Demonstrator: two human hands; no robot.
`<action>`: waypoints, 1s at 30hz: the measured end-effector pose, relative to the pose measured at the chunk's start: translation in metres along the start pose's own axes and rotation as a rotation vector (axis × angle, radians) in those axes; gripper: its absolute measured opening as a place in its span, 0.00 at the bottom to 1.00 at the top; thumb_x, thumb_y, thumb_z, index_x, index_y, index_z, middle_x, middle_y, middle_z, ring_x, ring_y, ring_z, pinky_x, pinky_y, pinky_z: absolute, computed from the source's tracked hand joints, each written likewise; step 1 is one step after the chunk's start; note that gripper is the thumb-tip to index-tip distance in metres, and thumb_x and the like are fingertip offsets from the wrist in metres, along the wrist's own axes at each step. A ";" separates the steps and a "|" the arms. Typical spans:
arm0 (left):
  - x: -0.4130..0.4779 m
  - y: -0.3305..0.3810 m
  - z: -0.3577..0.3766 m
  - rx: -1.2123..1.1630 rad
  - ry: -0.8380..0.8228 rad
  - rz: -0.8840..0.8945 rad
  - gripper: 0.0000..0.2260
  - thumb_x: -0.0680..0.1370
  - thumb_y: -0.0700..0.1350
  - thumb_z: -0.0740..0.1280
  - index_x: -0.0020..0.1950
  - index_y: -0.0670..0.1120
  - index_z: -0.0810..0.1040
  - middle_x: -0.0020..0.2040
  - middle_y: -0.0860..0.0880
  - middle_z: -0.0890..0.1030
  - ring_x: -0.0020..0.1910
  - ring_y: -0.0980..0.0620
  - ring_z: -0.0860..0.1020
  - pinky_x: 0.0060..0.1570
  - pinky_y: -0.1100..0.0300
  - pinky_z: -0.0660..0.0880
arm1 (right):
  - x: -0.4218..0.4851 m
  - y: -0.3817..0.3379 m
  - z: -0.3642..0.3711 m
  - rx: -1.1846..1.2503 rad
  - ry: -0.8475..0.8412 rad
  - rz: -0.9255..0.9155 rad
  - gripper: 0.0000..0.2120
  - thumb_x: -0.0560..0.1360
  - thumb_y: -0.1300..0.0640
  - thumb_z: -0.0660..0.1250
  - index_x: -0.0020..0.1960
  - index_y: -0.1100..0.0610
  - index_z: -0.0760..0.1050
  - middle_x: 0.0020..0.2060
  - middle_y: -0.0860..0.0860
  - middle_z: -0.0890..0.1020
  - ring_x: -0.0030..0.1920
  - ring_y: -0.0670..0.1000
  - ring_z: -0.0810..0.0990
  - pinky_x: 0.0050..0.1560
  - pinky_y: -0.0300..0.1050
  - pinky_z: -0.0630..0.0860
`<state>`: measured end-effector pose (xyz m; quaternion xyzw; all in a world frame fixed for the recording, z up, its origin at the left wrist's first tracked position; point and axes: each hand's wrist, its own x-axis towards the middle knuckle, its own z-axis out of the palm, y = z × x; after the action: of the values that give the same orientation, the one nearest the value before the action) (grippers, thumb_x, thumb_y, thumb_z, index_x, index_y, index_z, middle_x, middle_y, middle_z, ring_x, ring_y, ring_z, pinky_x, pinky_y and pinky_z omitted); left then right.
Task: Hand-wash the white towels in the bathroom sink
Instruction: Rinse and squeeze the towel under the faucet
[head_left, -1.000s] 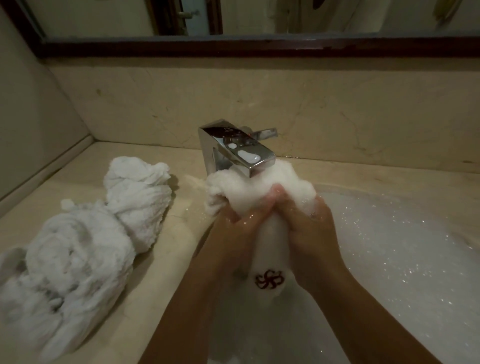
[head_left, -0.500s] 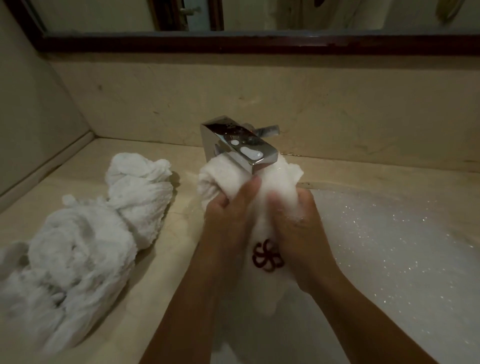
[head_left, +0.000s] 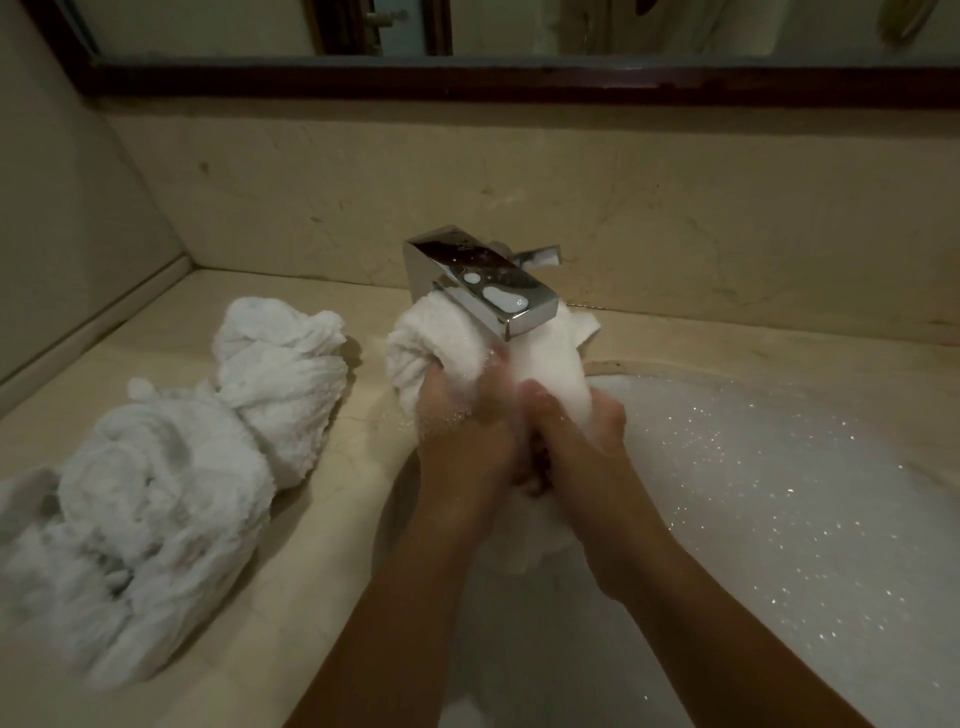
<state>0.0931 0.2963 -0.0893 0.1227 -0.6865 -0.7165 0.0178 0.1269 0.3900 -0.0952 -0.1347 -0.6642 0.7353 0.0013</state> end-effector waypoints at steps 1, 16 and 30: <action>-0.001 0.001 0.005 -0.052 0.035 0.006 0.28 0.78 0.67 0.68 0.61 0.44 0.75 0.41 0.36 0.82 0.30 0.42 0.80 0.27 0.50 0.77 | 0.000 0.001 0.000 0.019 0.029 0.038 0.27 0.78 0.35 0.68 0.69 0.48 0.65 0.46 0.50 0.85 0.34 0.43 0.85 0.39 0.44 0.82; -0.008 -0.010 0.004 0.061 -0.116 -0.003 0.31 0.73 0.75 0.63 0.72 0.62 0.72 0.60 0.56 0.83 0.59 0.53 0.83 0.56 0.46 0.82 | 0.003 0.003 0.002 0.008 0.105 -0.153 0.16 0.85 0.48 0.64 0.67 0.48 0.62 0.56 0.48 0.80 0.51 0.45 0.83 0.47 0.45 0.80; 0.001 -0.001 0.001 0.101 -0.034 0.039 0.23 0.76 0.72 0.59 0.66 0.64 0.77 0.57 0.57 0.84 0.57 0.52 0.82 0.60 0.43 0.79 | 0.004 0.008 0.005 0.142 0.119 -0.080 0.22 0.80 0.35 0.68 0.62 0.51 0.82 0.50 0.55 0.88 0.49 0.53 0.89 0.50 0.54 0.86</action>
<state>0.0920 0.2974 -0.0906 0.0977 -0.7244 -0.6823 0.0140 0.1238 0.3844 -0.1034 -0.1513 -0.6139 0.7706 0.0797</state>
